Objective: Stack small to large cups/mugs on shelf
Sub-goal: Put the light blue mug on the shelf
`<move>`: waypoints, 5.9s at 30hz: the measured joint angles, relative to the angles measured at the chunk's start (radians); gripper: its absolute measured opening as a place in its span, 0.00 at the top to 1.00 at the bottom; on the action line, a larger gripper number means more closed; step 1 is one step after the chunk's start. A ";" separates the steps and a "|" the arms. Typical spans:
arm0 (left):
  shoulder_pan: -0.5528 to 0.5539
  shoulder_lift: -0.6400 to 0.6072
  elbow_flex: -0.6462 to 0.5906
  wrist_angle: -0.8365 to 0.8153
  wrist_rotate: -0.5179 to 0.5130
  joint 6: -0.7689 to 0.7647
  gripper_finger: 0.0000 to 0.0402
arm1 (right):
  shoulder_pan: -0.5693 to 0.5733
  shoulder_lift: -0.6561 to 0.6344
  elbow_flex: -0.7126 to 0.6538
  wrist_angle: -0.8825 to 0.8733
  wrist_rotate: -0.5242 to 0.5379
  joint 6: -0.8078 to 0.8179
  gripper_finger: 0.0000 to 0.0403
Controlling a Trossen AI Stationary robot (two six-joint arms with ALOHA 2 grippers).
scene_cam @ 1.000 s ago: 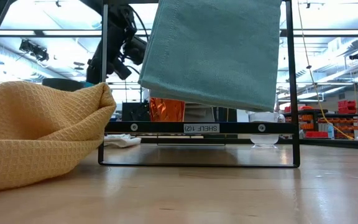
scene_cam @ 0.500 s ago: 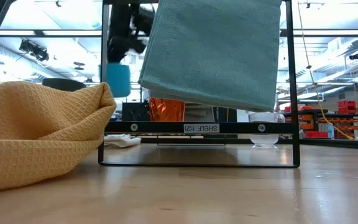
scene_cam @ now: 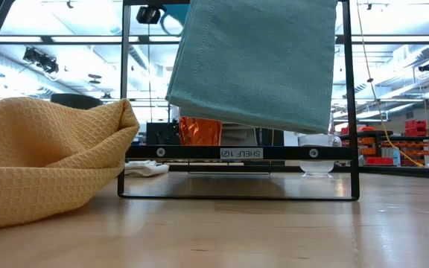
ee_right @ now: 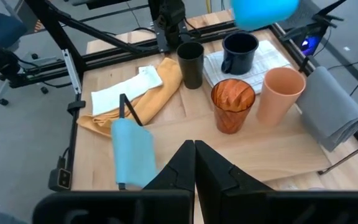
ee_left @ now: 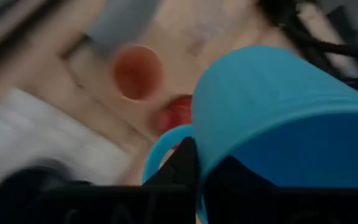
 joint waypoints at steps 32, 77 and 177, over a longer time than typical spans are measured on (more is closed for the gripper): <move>-0.708 0.129 -0.012 0.130 -0.763 1.315 0.97 | -0.059 0.085 0.000 0.163 -0.190 -0.168 0.97; -0.885 0.124 0.037 0.281 -0.861 1.413 0.97 | -0.367 0.356 0.000 0.465 -0.693 -0.168 0.66; -0.895 0.096 0.040 0.784 -1.341 1.652 0.55 | -0.389 0.252 -0.004 0.344 -0.553 -0.355 0.97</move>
